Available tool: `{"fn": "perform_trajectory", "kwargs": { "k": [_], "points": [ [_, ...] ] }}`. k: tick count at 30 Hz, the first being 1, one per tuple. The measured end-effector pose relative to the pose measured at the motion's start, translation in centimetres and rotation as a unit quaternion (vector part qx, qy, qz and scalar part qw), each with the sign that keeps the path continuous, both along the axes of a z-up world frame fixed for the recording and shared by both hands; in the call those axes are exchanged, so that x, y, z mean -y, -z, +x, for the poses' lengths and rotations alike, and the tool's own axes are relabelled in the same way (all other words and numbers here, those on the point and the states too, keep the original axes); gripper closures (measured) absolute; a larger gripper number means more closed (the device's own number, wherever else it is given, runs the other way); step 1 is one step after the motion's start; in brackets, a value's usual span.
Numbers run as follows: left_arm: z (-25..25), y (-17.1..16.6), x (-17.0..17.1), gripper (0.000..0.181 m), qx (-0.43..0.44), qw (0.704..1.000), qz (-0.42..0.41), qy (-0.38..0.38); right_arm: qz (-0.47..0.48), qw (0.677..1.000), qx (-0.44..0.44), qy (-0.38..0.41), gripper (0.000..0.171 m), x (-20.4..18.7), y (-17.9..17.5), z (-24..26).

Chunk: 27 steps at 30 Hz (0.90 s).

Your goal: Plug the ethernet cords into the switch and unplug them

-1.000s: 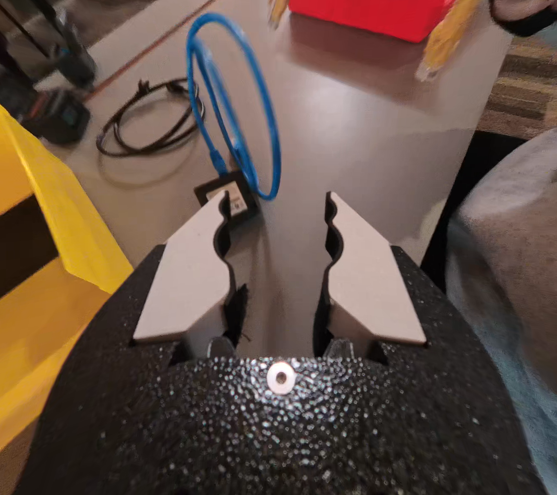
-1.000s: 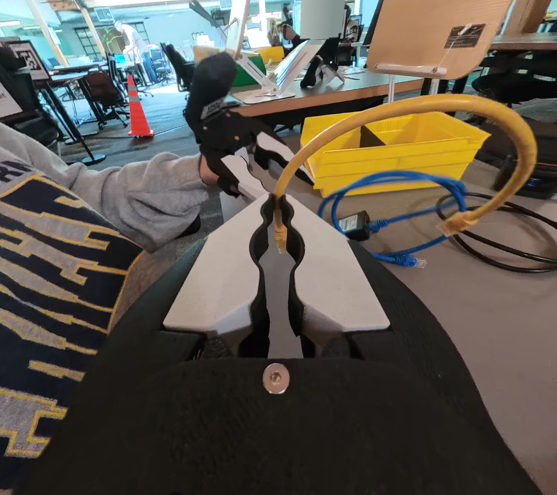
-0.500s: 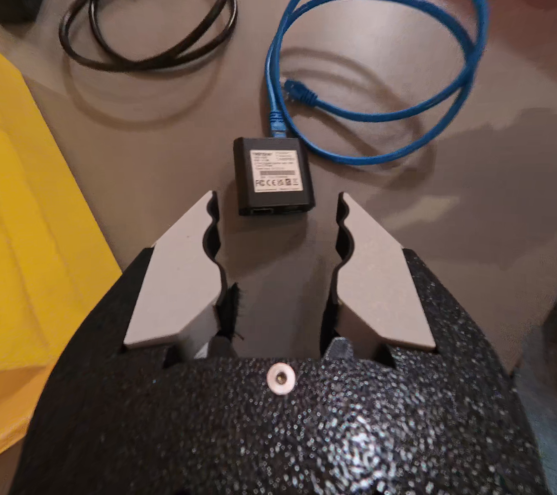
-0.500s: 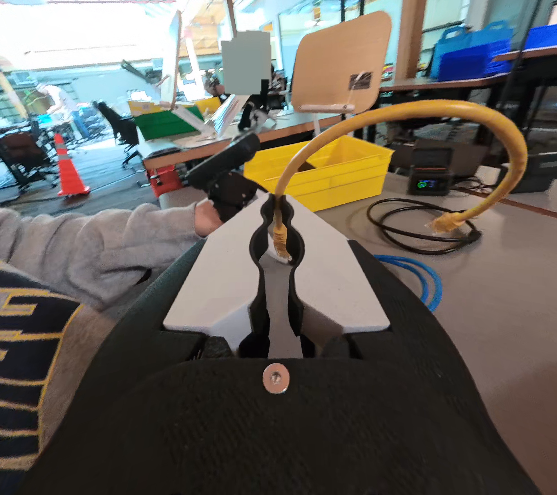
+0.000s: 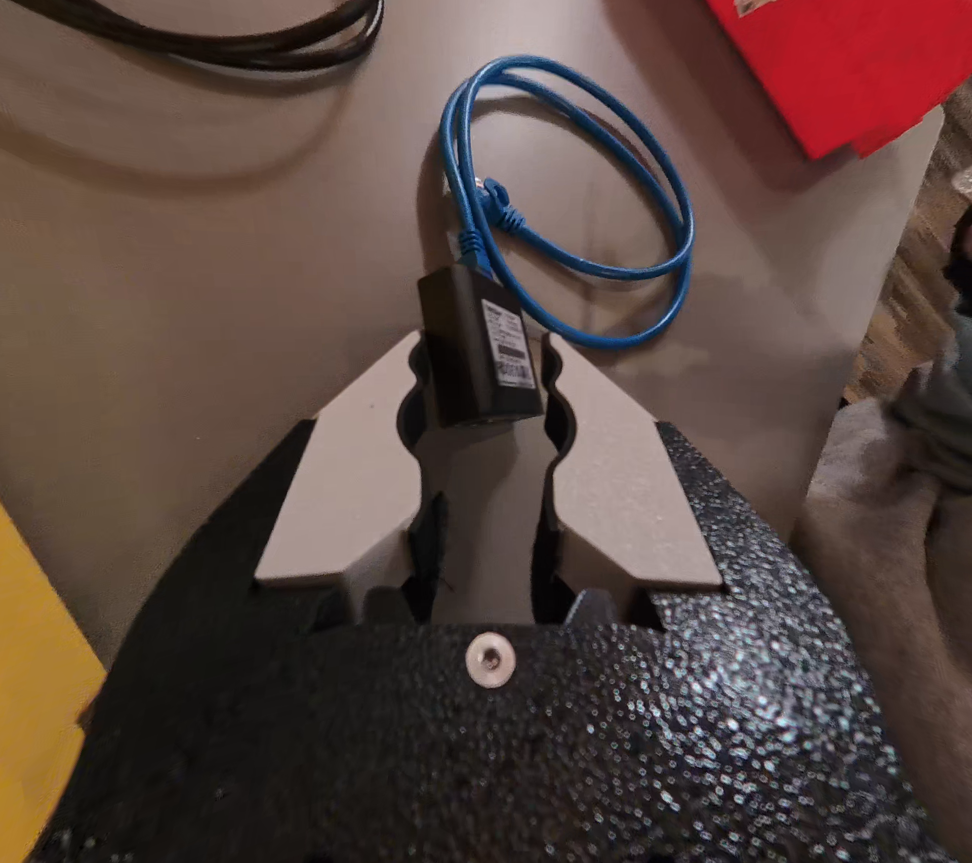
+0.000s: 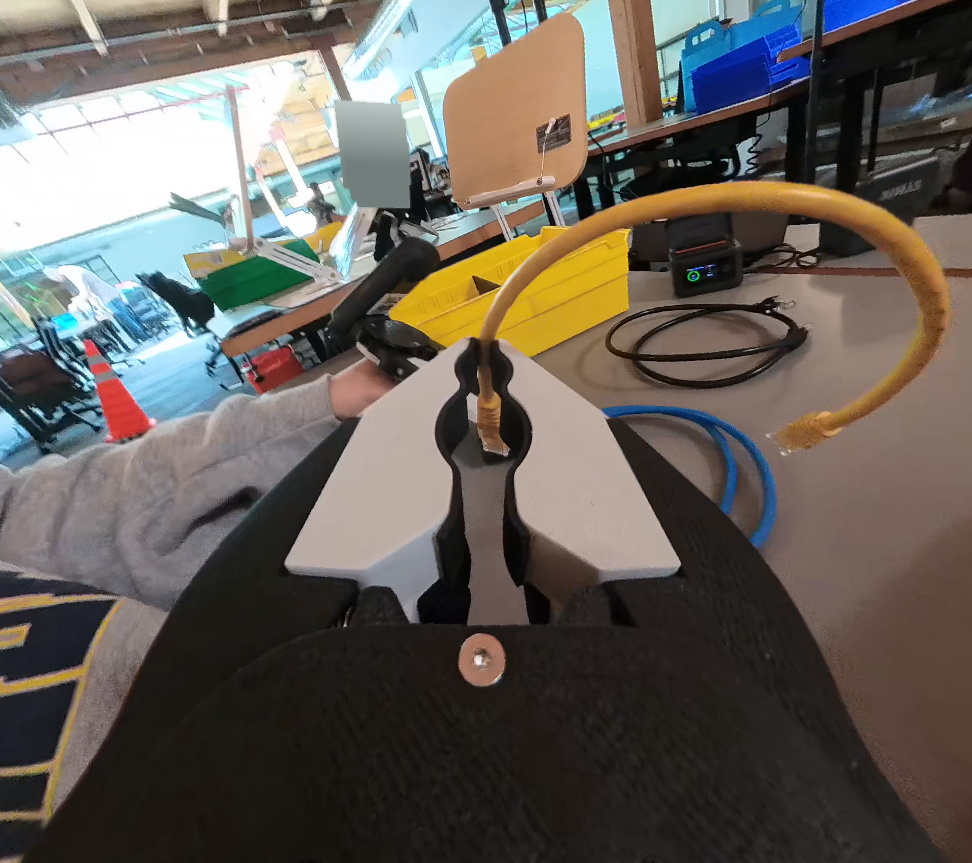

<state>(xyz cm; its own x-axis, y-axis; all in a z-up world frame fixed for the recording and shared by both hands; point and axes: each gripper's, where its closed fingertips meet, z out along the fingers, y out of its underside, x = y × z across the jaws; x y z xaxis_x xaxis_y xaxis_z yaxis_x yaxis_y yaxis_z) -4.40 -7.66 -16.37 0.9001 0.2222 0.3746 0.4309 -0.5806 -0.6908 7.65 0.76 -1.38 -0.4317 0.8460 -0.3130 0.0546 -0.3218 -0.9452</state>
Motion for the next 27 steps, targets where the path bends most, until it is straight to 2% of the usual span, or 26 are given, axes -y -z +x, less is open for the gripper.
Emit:
{"fn": "perform_trajectory", "kwargs": {
  "k": [1, 4, 6, 8, 10, 12, 15, 18, 23, 27],
  "points": [
    [0.2, 0.3, 0.1, 0.149, 0.005, 1.000, -0.006, 0.007, -0.015, 1.000, 0.000, -0.003, 0.170, 0.1, 0.0, -0.2],
    [1.3, 0.3, 0.0, 0.151, 0.035, 0.999, -0.002, 0.031, -0.057, 0.998, 0.001, -0.009, 0.170, 0.7, 0.3, -0.6],
    [1.9, -0.1, -0.1, 0.154, 0.017, 0.999, 0.010, 0.046, -0.083, 0.996, 0.003, -0.013, 0.170, 1.1, 0.5, -0.9],
    [1.7, -0.7, -0.4, 0.156, -0.041, 0.998, 0.033, 0.031, -0.113, 0.994, 0.000, -0.012, 0.170, 1.3, 0.5, -1.2],
    [2.0, -2.3, -0.9, 0.158, -0.135, 0.987, 0.077, 0.031, -0.152, 0.988, -0.012, -0.007, 0.169, 1.2, 0.2, -1.4],
    [3.2, -5.1, -1.5, 0.160, -0.246, 0.959, 0.131, 0.052, -0.196, 0.980, -0.034, 0.002, 0.170, 0.7, -0.5, -1.4],
    [6.4, -10.6, -1.9, 0.161, -0.398, 0.888, 0.217, 0.083, -0.242, 0.967, -0.082, 0.001, 0.170, 0.2, -2.9, -0.9],
    [9.9, -14.9, -1.5, 0.161, -0.497, 0.818, 0.276, 0.089, -0.278, 0.950, -0.140, -0.016, 0.170, 0.1, -6.4, 0.5],
    [13.3, -18.9, -0.1, 0.161, -0.570, 0.747, 0.334, 0.081, -0.312, 0.931, -0.177, -0.072, 0.169, 1.9, -10.2, 3.0],
    [15.2, -21.1, 0.9, 0.161, -0.579, 0.720, 0.373, 0.087, -0.354, 0.913, -0.164, -0.124, 0.169, 3.2, -10.6, 3.7]
  ]
}}
